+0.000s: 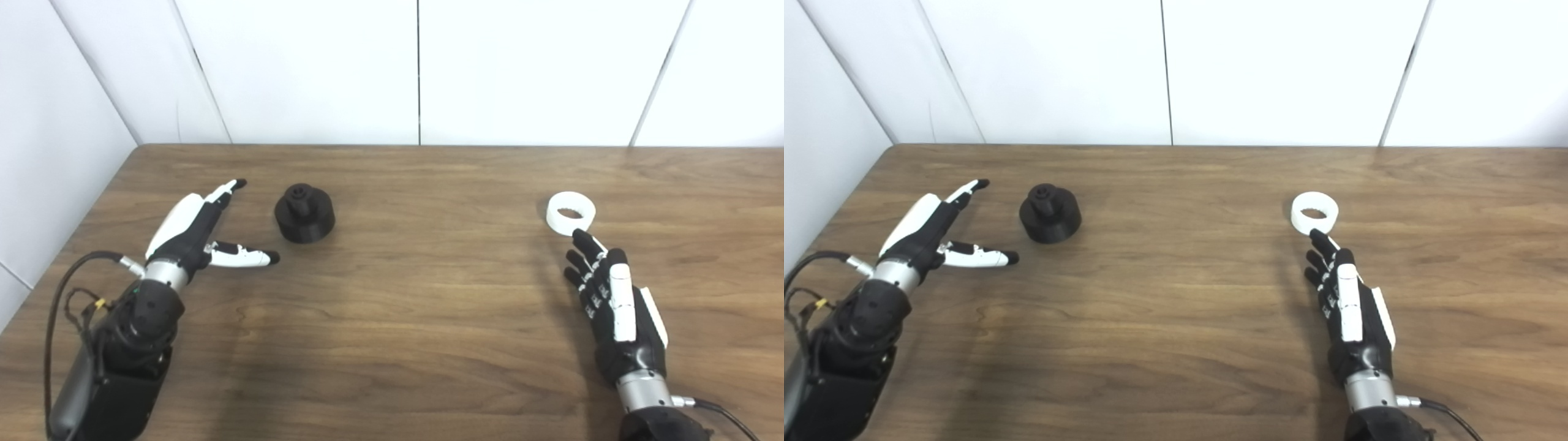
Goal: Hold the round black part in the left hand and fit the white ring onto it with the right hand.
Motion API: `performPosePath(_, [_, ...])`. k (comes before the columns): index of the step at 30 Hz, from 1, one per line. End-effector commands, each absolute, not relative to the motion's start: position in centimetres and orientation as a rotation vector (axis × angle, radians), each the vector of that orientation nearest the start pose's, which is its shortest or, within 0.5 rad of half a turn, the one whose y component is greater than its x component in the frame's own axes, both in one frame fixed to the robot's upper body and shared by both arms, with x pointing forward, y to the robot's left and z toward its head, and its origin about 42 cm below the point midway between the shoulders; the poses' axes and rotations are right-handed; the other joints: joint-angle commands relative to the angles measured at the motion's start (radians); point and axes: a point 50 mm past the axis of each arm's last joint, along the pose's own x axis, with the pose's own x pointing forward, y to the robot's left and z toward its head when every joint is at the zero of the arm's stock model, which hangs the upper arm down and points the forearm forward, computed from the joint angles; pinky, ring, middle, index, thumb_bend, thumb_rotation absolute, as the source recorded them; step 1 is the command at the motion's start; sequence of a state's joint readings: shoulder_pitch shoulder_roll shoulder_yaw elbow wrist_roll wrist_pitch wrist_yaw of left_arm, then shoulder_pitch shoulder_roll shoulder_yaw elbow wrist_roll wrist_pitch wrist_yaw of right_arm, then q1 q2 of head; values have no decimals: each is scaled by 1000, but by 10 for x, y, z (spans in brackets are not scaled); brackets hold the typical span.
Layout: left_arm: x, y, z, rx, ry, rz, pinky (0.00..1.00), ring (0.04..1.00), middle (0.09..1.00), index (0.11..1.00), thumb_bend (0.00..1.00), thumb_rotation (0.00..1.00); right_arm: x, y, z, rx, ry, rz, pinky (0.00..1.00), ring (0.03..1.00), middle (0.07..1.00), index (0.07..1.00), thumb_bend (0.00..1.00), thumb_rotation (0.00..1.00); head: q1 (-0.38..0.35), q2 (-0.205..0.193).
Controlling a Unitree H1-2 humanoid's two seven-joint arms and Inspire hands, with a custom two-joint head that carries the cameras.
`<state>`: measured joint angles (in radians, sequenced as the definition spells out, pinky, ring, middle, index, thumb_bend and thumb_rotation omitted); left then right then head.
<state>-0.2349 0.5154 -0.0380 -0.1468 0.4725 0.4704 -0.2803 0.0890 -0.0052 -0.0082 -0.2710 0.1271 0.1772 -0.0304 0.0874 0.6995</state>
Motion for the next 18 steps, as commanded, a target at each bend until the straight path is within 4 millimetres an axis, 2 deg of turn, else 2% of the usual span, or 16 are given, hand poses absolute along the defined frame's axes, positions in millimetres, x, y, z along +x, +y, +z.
performPosePath(1, [366,349,241,976,95,27,950,1000,1000,941,1000,264,236,-215,129,148,-12,-58,928,927,930,864,521,1000,2,-1])
performPosePath(18, [407,341,247,1010,134,-7,970,1000,1000,944,969,276,235,-212,129,154,-12,-64,936,930,933,866,525,1000,-6,-5])
